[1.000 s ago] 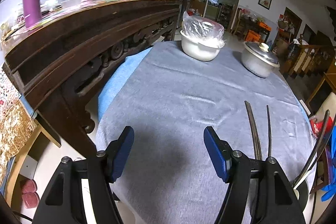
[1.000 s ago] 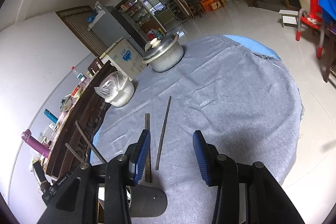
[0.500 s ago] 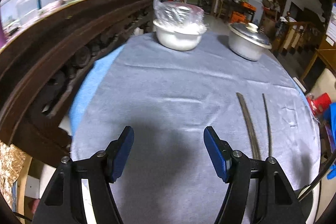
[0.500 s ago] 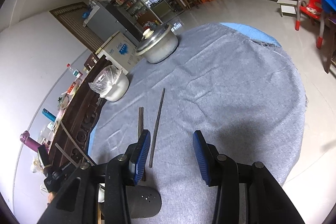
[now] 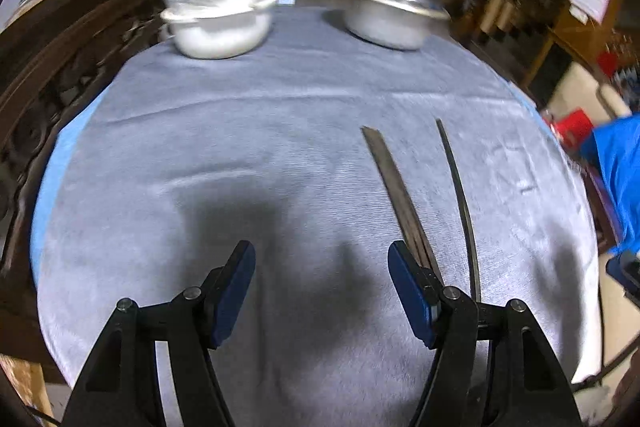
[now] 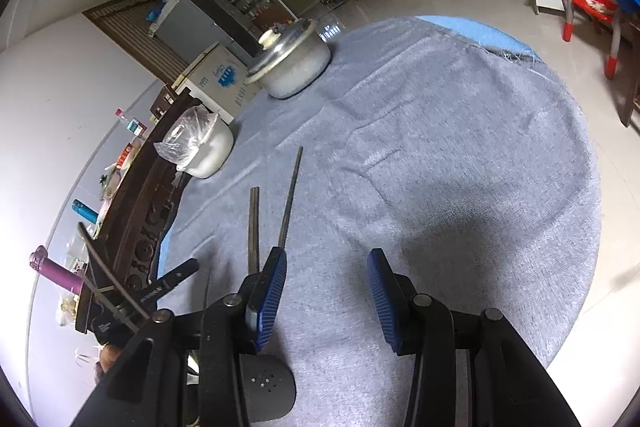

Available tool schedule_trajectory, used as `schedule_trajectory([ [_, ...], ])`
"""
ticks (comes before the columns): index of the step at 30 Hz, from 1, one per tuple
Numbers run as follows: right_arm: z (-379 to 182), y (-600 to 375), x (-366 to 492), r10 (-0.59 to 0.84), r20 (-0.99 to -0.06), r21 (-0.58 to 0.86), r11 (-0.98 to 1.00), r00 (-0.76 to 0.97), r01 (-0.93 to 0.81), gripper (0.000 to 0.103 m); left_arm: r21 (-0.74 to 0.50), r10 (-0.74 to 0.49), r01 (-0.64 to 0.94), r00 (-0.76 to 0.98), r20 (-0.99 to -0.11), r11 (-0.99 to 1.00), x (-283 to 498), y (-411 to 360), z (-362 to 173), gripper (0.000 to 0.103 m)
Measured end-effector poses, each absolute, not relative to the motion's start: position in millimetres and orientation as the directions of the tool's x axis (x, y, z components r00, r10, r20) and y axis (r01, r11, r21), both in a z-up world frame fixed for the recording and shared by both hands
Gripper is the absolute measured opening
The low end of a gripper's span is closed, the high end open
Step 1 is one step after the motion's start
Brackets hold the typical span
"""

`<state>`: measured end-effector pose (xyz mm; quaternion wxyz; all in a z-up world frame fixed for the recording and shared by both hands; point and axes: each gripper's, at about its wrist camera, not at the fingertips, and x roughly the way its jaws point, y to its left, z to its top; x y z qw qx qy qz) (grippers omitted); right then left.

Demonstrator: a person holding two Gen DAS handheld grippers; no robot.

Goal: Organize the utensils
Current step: 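Move the left tool toward the chopsticks lying on the cloth, then lower both open tools toward the dark chopsticks on the cloth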

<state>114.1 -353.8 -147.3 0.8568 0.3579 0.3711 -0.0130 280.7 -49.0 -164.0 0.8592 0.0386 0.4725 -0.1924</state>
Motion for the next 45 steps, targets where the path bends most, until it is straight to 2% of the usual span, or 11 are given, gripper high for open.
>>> schedule_trajectory([
  [10, -169.3, -354.5, 139.1, 0.265, -0.673, 0.603, 0.737, 0.690, 0.305, 0.045, -0.125, -0.322, 0.439, 0.409, -0.854, 0.890, 300.8, -92.6, -186.2, 0.070],
  [14, -172.8, -356.2, 149.4, 0.269, -0.675, 0.606, 0.734, 0.687, 0.308, 0.045, -0.090, -0.289, 0.449, 0.399, -0.870, 0.889, 306.2, -105.5, -196.5, 0.070],
  [20, -175.4, -354.7, 163.8, 0.276, -0.679, 0.604, 0.737, 0.680, 0.304, 0.045, -0.083, -0.289, 0.468, 0.388, -0.875, 0.880, 310.6, -108.1, -198.8, 0.076],
  [22, -177.5, -352.3, 169.5, 0.279, -0.683, 0.602, 0.738, 0.675, 0.304, 0.046, -0.066, -0.274, 0.473, 0.385, -0.881, 0.879, 312.8, -109.8, -198.4, 0.084],
  [26, -180.8, -346.4, 178.8, 0.288, -0.684, 0.602, 0.743, 0.670, 0.294, 0.046, -0.061, -0.264, 0.475, 0.374, -0.889, 0.878, 319.8, -112.4, -201.3, 0.087],
  [29, -181.6, -342.2, 185.2, 0.297, -0.686, 0.599, 0.749, 0.664, 0.283, 0.046, -0.005, -0.221, 0.467, 0.408, -0.886, 0.884, 322.6, -115.6, -203.7, 0.087],
  [33, -178.5, -339.4, 192.8, 0.296, -0.687, 0.588, 0.763, 0.663, 0.269, 0.046, -0.017, -0.232, 0.480, 0.394, -0.889, 0.877, 325.2, -107.0, -203.2, 0.087],
  [38, -177.4, -333.4, 208.1, 0.303, -0.694, 0.572, 0.784, 0.653, 0.243, 0.046, -0.084, -0.304, 0.517, 0.356, -0.884, 0.852, 327.5, -86.4, -198.4, 0.087],
  [42, -178.7, -330.4, 217.4, 0.308, -0.697, 0.564, 0.793, 0.648, 0.230, 0.046, -0.079, -0.298, 0.512, 0.361, -0.884, 0.855, 332.4, -67.1, -198.1, 0.087],
  [45, -180.1, -330.0, 222.4, 0.306, -0.700, 0.559, 0.797, 0.645, 0.228, 0.046, -0.137, -0.338, 0.492, 0.349, -0.874, 0.860, 341.2, -50.7, -196.5, 0.087],
])
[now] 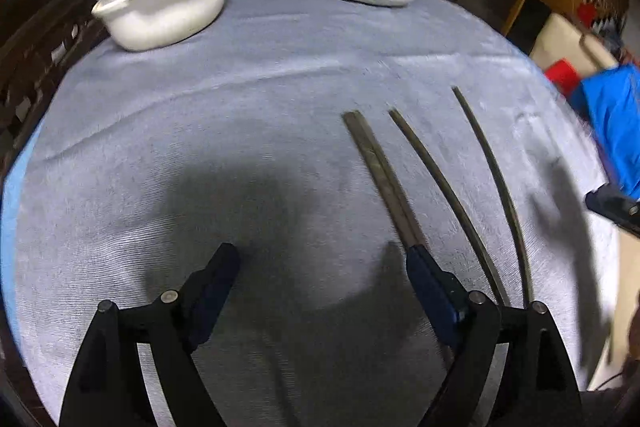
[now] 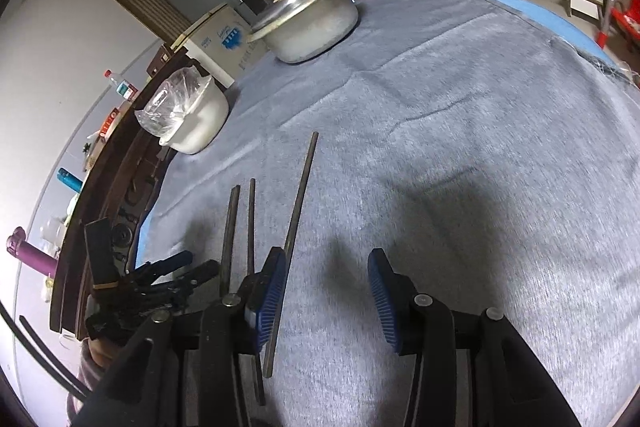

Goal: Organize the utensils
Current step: 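Lower both open tools toward the dark chopsticks on the cloth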

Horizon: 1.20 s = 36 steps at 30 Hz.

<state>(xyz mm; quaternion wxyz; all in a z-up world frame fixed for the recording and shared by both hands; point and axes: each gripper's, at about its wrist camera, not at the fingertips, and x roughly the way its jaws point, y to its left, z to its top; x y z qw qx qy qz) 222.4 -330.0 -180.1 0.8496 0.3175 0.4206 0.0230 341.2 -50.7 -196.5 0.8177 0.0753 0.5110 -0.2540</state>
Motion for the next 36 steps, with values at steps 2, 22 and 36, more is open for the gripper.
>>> schedule_trajectory([
  [2, -181.8, -330.3, 226.2, 0.304, -0.704, 0.555, 0.799, 0.642, 0.231, 0.046, -0.107, -0.297, 0.454, 0.371, -0.880, 0.885, 348.6, -41.2, -197.2, 0.087],
  [22, -190.6, -326.6, 239.0, 0.314, -0.712, 0.553, 0.801, 0.628, 0.227, 0.046, -0.050, -0.264, 0.481, 0.390, -0.882, 0.875, 348.8, -76.7, -196.2, 0.084],
  [36, -194.0, -333.5, 235.7, 0.316, -0.712, 0.556, 0.799, 0.627, 0.229, 0.046, -0.080, -0.287, 0.473, 0.383, -0.878, 0.878, 353.8, -83.1, -196.5, 0.085],
])
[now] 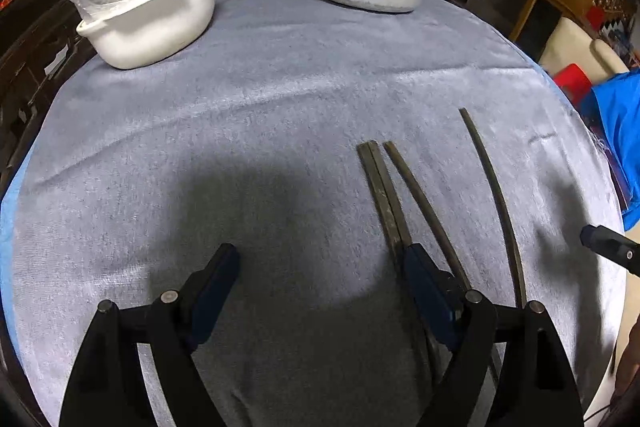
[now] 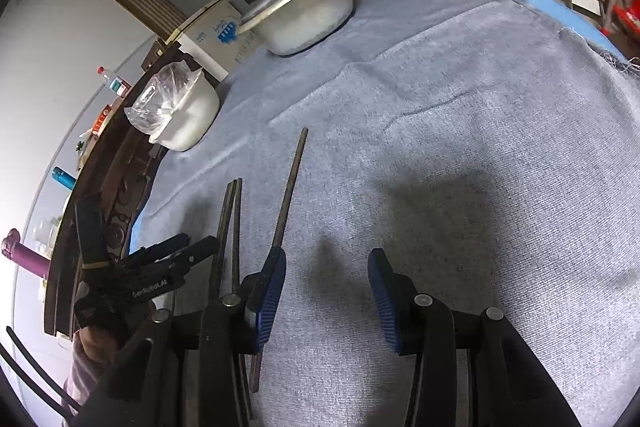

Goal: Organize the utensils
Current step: 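Lower both open tools toward the dark chopsticks on the cloth, then close the left tool on a dark chopstick while the right tool grasps another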

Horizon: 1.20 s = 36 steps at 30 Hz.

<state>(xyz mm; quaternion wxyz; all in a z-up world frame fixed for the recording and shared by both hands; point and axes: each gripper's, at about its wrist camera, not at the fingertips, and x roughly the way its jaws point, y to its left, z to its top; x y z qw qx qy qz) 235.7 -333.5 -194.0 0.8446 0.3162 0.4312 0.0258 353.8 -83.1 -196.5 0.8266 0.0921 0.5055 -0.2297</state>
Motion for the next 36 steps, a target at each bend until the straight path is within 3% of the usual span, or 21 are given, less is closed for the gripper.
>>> schedule_trajectory([
  [8, -190.4, -326.0, 252.5, 0.317, -0.723, 0.531, 0.824, 0.614, 0.199, 0.046, -0.036, -0.231, 0.445, 0.394, -0.889, 0.895, 364.0, -80.8, -200.7, 0.087],
  [11, -185.9, -316.5, 265.7, 0.311, -0.728, 0.498, 0.853, 0.611, 0.158, 0.046, -0.100, -0.285, 0.446, 0.370, -0.885, 0.889, 364.5, -81.7, -196.5, 0.087],
  [25, -180.8, -306.8, 297.3, 0.300, -0.744, 0.468, 0.871, 0.597, 0.146, 0.046, -0.069, -0.268, 0.456, 0.387, -0.882, 0.887, 388.4, -103.4, -202.7, 0.087],
  [36, -177.4, -299.6, 306.5, 0.317, -0.741, 0.460, 0.882, 0.592, 0.104, 0.046, -0.080, -0.255, 0.425, 0.374, -0.892, 0.902, 394.8, -67.3, -202.0, 0.086],
])
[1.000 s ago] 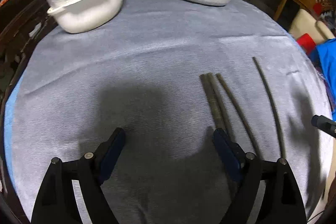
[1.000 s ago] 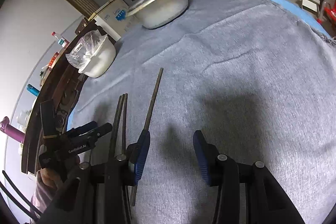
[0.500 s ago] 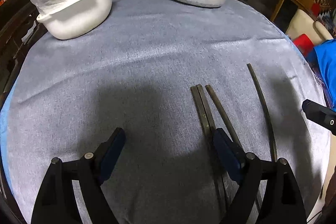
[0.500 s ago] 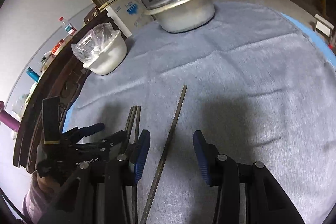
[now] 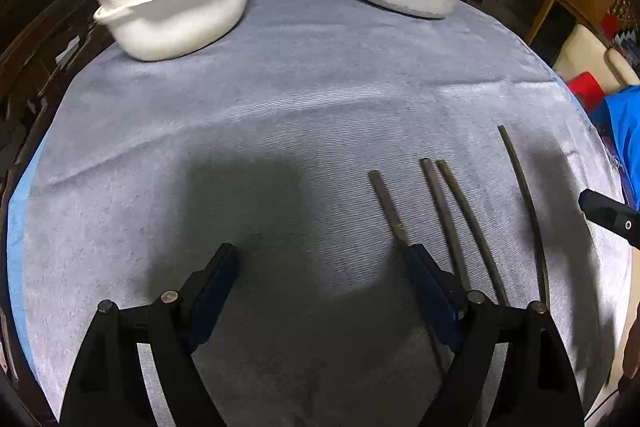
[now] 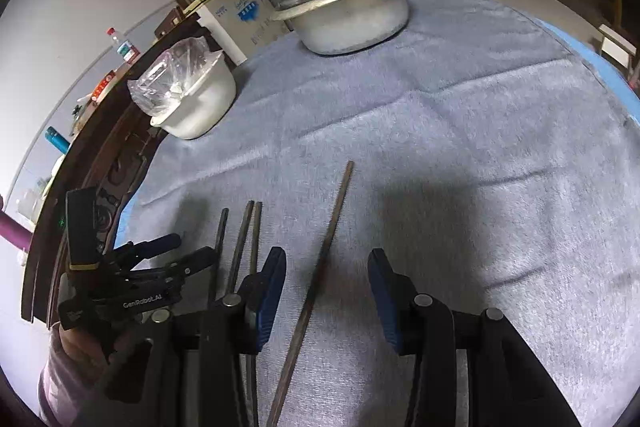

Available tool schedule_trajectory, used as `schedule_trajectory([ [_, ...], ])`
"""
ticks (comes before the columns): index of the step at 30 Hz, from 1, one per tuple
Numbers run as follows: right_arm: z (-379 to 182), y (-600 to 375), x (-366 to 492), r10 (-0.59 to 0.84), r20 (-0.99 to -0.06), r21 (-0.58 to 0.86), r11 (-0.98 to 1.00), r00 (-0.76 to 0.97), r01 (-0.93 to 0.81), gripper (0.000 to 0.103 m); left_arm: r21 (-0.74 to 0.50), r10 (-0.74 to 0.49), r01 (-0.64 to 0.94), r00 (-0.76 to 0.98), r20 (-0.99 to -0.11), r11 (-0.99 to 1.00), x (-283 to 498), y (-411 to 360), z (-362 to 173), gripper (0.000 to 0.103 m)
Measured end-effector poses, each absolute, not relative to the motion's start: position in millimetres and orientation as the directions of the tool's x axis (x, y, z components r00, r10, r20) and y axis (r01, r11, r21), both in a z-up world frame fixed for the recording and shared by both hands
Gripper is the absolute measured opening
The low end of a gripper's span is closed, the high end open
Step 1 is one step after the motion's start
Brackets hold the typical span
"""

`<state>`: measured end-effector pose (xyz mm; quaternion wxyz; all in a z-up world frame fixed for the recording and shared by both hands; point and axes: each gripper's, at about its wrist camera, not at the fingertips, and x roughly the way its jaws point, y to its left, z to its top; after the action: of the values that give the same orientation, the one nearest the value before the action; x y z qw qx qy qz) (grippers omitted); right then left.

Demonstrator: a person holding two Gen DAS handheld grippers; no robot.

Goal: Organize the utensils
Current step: 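Close the left tool on a dark chopstick while the right tool grasps another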

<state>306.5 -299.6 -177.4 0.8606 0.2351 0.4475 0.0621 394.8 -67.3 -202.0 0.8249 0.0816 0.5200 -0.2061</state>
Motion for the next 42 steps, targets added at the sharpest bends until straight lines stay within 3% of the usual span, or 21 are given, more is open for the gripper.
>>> schedule_trajectory([
  [4, -174.3, -281.2, 320.5, 0.373, -0.734, 0.465, 0.885, 0.568, 0.019, 0.042, -0.076, -0.249, 0.422, 0.371, -0.895, 0.904, 396.4, -73.7, -202.1, 0.084],
  [8, -176.7, -258.5, 341.5, 0.429, -0.747, 0.456, 0.886, 0.508, -0.078, 0.034, -0.074, -0.258, 0.449, 0.363, -0.895, 0.891, 398.6, -85.4, -198.5, 0.070],
  [11, -185.0, -246.6, 360.9, 0.458, -0.777, 0.457, 0.882, 0.432, -0.112, 0.026, -0.017, -0.207, 0.448, 0.378, -0.903, 0.894, 402.7, -91.8, -198.6, 0.057],
  [13, -189.4, -238.6, 372.8, 0.447, -0.807, 0.440, 0.891, 0.386, -0.114, 0.026, -0.018, -0.205, 0.450, 0.369, -0.906, 0.893, 402.9, -95.7, -196.6, 0.037],
  [18, -197.3, -219.1, 392.1, 0.388, -0.876, 0.376, 0.921, 0.286, -0.099, 0.026, -0.045, -0.204, 0.429, 0.332, -0.921, 0.902, 410.1, -96.3, -195.0, 0.012],
  [24, -199.0, -200.0, 405.9, 0.284, -0.940, 0.266, 0.957, 0.191, -0.114, 0.027, -0.091, -0.240, 0.441, 0.295, -0.925, 0.893, 406.6, -81.5, -195.5, 0.006],
  [25, -198.7, -195.9, 407.5, 0.260, -0.948, 0.239, 0.962, 0.182, -0.130, 0.025, -0.094, -0.241, 0.440, 0.291, -0.926, 0.893, 406.1, -79.8, -195.3, 0.006],
  [27, -199.3, -190.2, 409.6, 0.195, -0.964, 0.167, 0.973, 0.178, -0.158, 0.010, -0.106, -0.247, 0.438, 0.280, -0.928, 0.893, 407.2, -79.5, -194.7, 0.006],
  [29, -199.5, -189.1, 409.5, 0.190, -0.966, 0.161, 0.972, 0.173, -0.169, 0.009, -0.101, -0.243, 0.444, 0.276, -0.930, 0.890, 405.3, -78.7, -193.6, 0.006],
  [42, -162.3, -249.7, 365.1, 0.365, -0.843, 0.377, 0.925, 0.395, -0.051, 0.006, -0.093, -0.226, 0.367, 0.339, -0.913, 0.926, 394.0, -69.4, -183.0, 0.005],
])
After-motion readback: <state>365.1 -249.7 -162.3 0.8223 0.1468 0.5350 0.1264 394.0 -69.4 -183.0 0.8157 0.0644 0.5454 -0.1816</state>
